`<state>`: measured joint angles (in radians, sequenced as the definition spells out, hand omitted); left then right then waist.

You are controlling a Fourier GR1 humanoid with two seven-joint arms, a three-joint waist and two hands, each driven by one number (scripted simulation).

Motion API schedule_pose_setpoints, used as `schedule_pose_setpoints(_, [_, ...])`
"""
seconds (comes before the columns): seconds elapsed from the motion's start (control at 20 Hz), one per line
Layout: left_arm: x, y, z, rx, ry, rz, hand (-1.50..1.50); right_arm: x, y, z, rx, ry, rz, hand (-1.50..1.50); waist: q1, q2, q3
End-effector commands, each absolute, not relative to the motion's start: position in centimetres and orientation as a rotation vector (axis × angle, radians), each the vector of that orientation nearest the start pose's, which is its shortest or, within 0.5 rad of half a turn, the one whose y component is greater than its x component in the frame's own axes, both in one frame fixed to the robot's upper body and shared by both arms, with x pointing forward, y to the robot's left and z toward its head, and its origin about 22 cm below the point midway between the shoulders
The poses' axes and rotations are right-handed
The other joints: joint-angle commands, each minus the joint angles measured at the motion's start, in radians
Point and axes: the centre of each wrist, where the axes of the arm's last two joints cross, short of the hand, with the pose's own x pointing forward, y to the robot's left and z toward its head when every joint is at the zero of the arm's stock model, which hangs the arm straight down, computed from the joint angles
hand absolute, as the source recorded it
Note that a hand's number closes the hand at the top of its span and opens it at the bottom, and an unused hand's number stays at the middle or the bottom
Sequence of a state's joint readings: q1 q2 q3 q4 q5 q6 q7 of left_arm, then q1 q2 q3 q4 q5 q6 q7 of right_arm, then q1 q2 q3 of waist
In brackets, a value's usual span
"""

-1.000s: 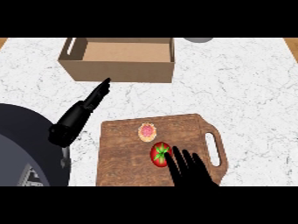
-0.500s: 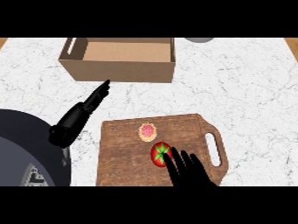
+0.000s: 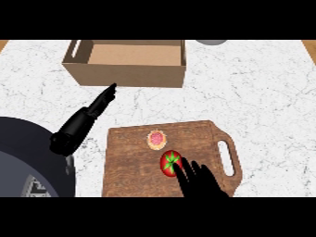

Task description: Pick the tomato from the cutting board and place it in the cardboard box

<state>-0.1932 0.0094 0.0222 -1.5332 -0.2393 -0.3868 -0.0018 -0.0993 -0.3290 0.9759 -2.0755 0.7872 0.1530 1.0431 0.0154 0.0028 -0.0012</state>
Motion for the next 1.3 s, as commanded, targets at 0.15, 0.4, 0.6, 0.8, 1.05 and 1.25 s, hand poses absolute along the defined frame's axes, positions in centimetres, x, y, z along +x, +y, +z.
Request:
schedule_pose_setpoints(0.15, [28.4,19.8,3.6,-0.065,-1.598,-0.466,0.0,15.9,-6.7,4.9,-0.734,-1.04,1.219,-1.5,-0.005,0.0,0.001])
schedule_pose_setpoints(0.4, [28.8,21.2,3.8,-0.06,-1.596,-0.467,0.0,17.2,-3.9,1.9,-0.801,-1.004,1.224,-1.5,-0.007,-0.001,0.001])
schedule_pose_setpoints(0.6, [28.6,20.8,2.8,-0.04,-1.592,-0.471,0.0,19.4,-3.7,-0.2,-0.802,-1.004,1.254,-1.5,-0.011,-0.001,0.001])
schedule_pose_setpoints(0.8, [29.0,22.0,3.6,-0.033,-1.589,-0.456,0.0,19.7,-3.4,0.0,-0.783,-0.989,1.289,1.5,-0.013,-0.002,0.001])
schedule_pose_setpoints(1.05, [28.2,20.5,3.8,-0.053,-1.605,-0.466,0.0,21.3,-2.3,-0.6,-0.815,-1.061,1.312,1.5,-0.006,0.0,0.001])
schedule_pose_setpoints(1.25, [28.6,20.6,2.8,-0.085,-1.611,-0.532,0.0,25.7,0.5,6.0,-0.822,-1.165,1.356,1.5,0.065,0.017,0.0])
